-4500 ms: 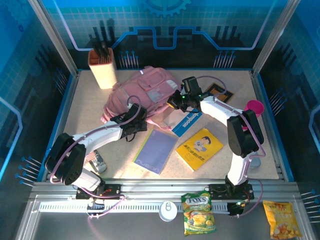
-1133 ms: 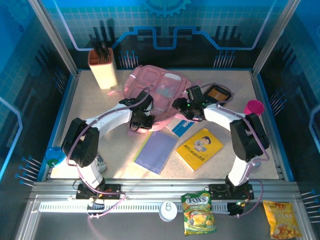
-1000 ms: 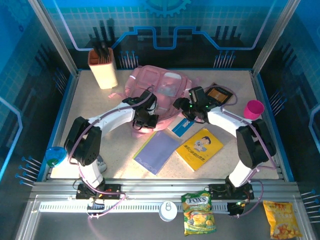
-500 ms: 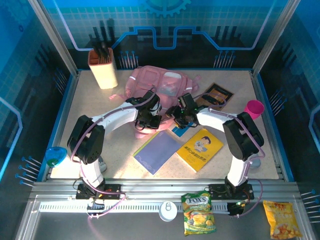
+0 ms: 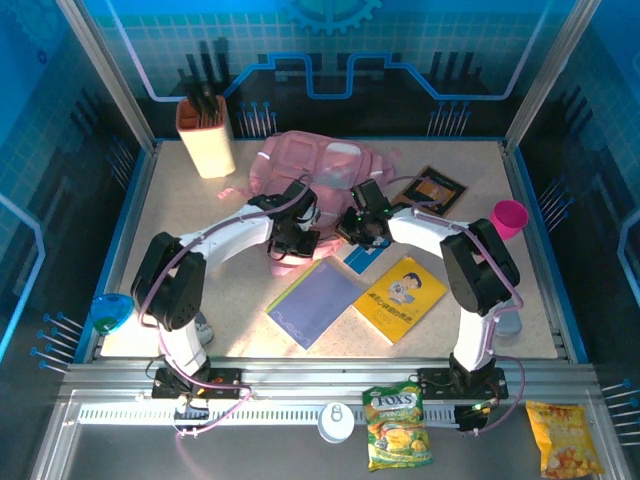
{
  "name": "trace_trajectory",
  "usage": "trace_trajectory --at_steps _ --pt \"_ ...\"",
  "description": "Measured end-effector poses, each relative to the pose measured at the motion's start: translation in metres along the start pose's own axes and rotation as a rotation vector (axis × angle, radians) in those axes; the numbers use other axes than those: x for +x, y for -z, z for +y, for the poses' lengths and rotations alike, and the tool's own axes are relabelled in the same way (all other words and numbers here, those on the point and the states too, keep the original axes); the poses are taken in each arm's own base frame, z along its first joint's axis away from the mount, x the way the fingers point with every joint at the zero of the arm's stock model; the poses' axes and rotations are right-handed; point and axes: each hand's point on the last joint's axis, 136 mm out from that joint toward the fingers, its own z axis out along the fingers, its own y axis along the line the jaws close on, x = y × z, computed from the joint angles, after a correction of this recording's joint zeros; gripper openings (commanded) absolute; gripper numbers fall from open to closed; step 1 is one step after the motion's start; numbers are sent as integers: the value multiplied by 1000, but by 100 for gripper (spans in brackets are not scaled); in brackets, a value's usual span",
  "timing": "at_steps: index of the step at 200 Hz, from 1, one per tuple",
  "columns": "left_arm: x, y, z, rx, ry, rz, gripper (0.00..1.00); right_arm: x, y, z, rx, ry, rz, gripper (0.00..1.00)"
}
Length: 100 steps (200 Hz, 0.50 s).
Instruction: Pack the student bag
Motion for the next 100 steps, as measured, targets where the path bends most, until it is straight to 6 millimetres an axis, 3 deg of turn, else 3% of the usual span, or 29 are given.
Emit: trace_trajectory --at_steps 44,79,100 --pt "-2 18 31 -15 52 -53 0 -21 23 16 -33 90 -44 2" --pt "-2 15 60 -36 124 -63 0 -43 31 11 -57 100 -49 1" --pt "-5 13 68 -39 140 -78 0 -53 33 14 -74 124 -39 0"
